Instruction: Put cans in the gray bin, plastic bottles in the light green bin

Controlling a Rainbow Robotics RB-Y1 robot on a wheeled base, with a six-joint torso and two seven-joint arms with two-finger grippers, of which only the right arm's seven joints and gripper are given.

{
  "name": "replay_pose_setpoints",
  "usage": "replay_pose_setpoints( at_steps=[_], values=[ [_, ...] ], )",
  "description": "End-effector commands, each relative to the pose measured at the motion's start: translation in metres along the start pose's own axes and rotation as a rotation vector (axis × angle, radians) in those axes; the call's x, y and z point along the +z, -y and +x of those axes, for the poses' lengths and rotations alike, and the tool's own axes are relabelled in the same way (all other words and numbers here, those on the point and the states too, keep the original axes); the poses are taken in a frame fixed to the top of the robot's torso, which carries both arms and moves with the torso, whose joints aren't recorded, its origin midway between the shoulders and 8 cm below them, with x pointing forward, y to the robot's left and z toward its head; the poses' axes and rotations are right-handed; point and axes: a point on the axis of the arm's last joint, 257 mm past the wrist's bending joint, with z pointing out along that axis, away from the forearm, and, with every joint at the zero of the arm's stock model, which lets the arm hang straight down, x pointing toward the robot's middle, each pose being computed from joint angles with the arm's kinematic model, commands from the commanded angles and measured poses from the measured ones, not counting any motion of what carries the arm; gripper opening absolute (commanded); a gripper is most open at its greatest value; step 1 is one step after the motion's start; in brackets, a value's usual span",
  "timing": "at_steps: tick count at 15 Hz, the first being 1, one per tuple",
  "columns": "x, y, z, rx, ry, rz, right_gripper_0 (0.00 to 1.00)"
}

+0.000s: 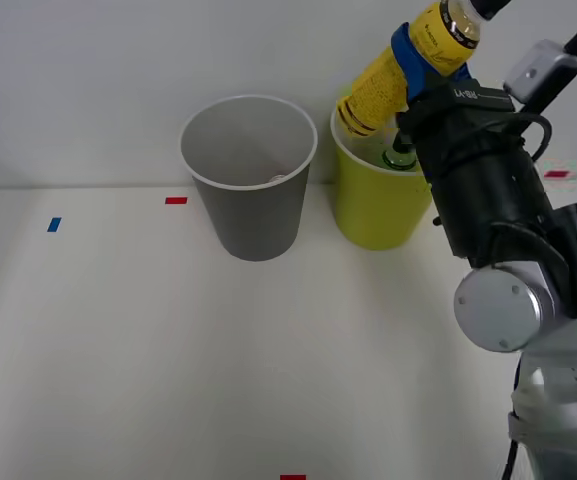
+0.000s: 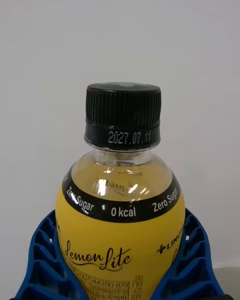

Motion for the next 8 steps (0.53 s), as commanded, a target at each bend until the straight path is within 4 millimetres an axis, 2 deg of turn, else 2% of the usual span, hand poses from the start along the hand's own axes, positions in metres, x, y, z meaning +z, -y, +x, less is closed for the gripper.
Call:
replay_pose_setpoints(
  at_steps=[1,4,8],
  values=[
    [0.039,0.023,0.015,-0.021,-0.007,0.044,0.0],
    [0.056,0.05,0.022,-0.07,-0.029,0.078,0.0],
    [0.058,0.063,0.018,-0.128,-0.042,0.074,0.0]
  ],
)
